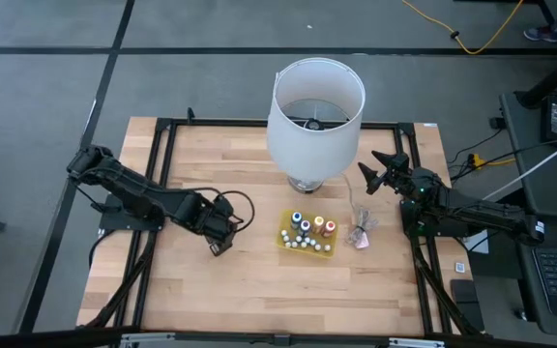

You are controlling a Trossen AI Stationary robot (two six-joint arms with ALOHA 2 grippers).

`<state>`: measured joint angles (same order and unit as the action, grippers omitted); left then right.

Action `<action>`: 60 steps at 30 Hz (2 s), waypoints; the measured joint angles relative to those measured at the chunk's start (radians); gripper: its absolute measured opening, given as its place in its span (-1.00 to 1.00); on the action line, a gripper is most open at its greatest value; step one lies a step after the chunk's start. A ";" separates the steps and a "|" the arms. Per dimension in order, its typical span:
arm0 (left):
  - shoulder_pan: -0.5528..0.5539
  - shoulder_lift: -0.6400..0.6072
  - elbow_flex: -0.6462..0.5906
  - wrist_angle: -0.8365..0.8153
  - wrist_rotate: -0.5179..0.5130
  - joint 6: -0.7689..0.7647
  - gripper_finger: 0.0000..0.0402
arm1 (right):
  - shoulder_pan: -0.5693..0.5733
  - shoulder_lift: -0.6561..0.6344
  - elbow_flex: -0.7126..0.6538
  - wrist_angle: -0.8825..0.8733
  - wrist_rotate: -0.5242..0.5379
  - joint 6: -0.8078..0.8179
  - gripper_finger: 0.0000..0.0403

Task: Pick & Place food coloring
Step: Put the red food coloring bottle into the yellow bin

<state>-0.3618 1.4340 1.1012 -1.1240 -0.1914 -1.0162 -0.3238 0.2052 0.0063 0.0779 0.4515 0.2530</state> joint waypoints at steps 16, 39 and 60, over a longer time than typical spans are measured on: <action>0.118 0.306 0.452 -0.060 -0.015 0.325 -0.40 | 0.000 0.000 0.000 0.000 0.000 0.000 0.77; 0.155 0.613 0.889 -0.125 0.005 0.455 -0.41 | 0.000 0.000 0.000 0.000 0.000 0.000 0.77; 0.163 0.650 0.889 -0.024 -0.019 0.525 -0.41 | 0.000 0.000 0.000 0.000 0.000 0.000 0.77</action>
<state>-0.1989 2.0844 1.9903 -1.1477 -0.2099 -0.4915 -0.3237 0.2054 0.0066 0.0780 0.4515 0.2531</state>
